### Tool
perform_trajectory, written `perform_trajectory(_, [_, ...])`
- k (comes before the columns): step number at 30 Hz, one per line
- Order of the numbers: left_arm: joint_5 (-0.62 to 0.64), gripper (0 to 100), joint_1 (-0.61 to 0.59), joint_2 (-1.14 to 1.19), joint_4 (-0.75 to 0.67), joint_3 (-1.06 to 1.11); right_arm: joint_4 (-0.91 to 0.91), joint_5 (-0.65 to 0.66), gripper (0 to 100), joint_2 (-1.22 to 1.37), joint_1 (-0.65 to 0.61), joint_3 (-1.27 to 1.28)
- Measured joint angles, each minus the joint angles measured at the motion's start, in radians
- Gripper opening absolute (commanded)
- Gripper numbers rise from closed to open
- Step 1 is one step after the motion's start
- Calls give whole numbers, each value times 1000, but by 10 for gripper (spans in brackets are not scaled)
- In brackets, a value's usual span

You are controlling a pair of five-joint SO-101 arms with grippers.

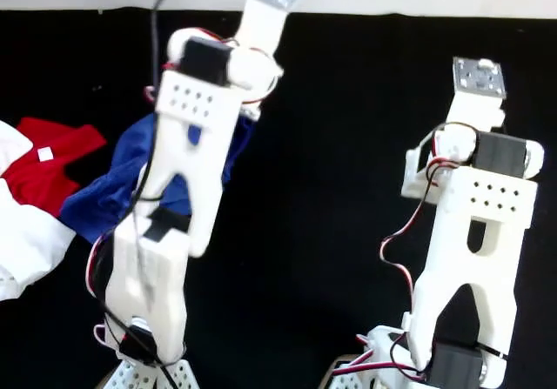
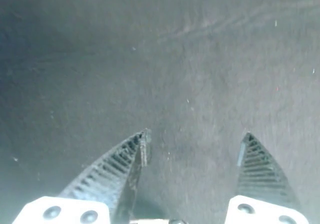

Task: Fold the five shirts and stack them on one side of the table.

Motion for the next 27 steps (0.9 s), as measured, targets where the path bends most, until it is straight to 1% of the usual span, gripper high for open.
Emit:
perform_trajectory(3, [0, 8, 58, -52, -55, -49, -11, 0, 274, 0, 64, 37])
perform_trajectory(6, [-12, 8, 118, -66, -149, -92, -40, 0, 274, 0, 152, 44])
perform_trajectory(10, [-133, 8, 206, -66, -279, -161, -49, 0, 274, 0, 247, 44])
perform_trajectory(15, [-333, 8, 344, -66, -417, -233, -49, 0, 274, 0, 322, 44])
perform_trajectory(18, [-422, 8, 388, -68, -497, -245, -49, 0, 274, 0, 354, 44])
perform_trajectory(21, [-453, 8, 384, -68, -528, -249, -49, 0, 274, 0, 361, 44])
perform_trajectory(23, [-456, 8, 344, -68, -531, -249, -49, 0, 274, 0, 361, 44])
perform_trajectory(25, [-456, 8, 275, -68, -519, -249, -58, 0, 274, 0, 350, 44])
perform_trajectory(27, [-457, 8, 180, -68, -496, -221, -74, 0, 274, 0, 316, 44])
